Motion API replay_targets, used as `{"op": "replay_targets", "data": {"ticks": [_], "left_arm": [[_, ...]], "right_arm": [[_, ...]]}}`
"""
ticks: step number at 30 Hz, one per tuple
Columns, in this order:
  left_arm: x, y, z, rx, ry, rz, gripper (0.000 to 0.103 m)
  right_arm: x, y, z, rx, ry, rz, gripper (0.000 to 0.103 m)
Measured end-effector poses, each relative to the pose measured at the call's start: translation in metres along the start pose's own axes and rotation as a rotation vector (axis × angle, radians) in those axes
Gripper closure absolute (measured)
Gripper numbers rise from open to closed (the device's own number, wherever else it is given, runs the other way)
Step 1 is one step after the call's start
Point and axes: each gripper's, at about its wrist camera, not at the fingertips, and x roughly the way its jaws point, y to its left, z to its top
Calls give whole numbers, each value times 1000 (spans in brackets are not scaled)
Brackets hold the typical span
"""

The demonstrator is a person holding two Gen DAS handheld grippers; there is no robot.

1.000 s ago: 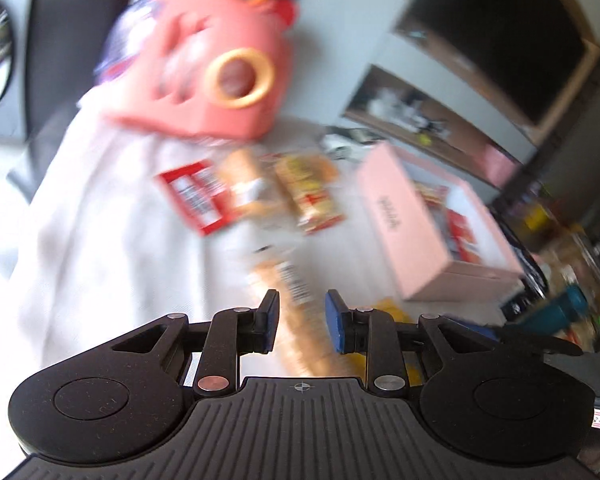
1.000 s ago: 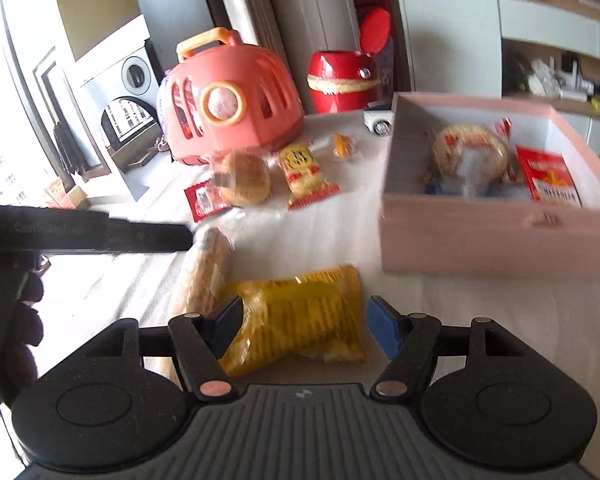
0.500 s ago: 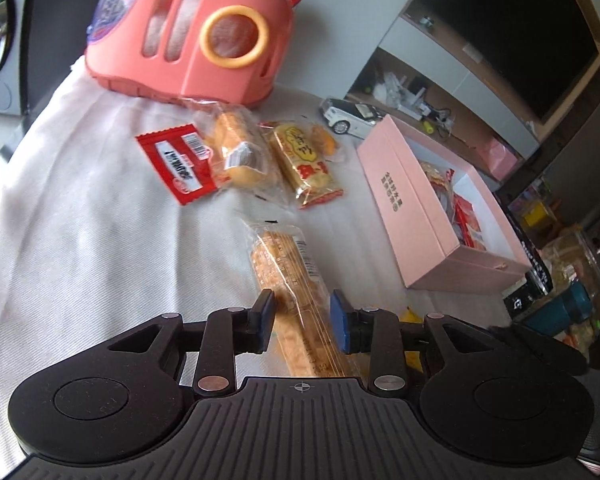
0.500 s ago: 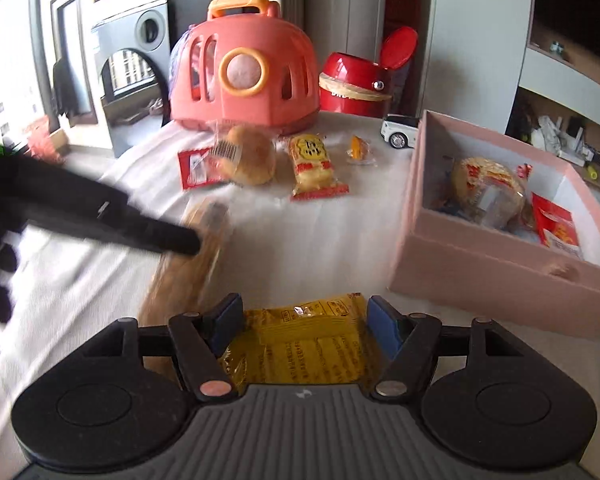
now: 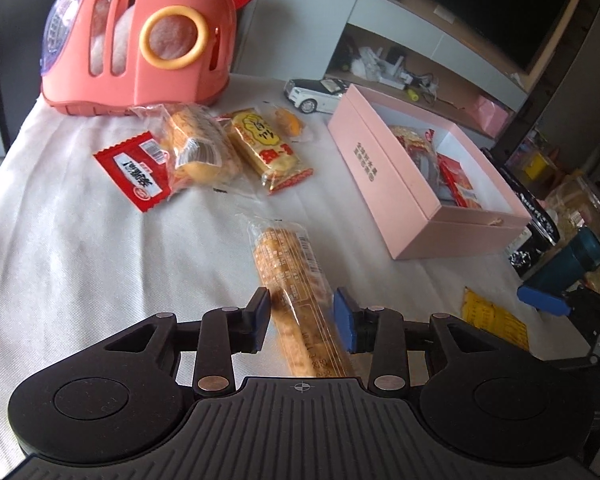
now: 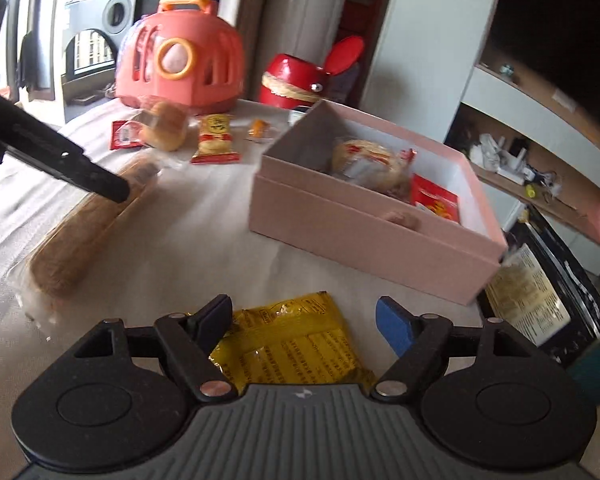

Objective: Organize snacks
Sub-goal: 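Grasp the long cracker-stick packet with the left gripper while the right lowers to the yellow packet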

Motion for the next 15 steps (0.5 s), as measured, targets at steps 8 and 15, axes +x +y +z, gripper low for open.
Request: {"op": "replay_targets", "data": {"ticks": [8, 15], "left_arm": [[17, -10, 7, 13, -21, 25, 57], [21, -7, 0, 17, -29, -9, 55]], "right_arm": [[-25, -29, 0, 189, -4, 87, 24], [-20, -53, -21, 395, 170, 165, 24]]}}
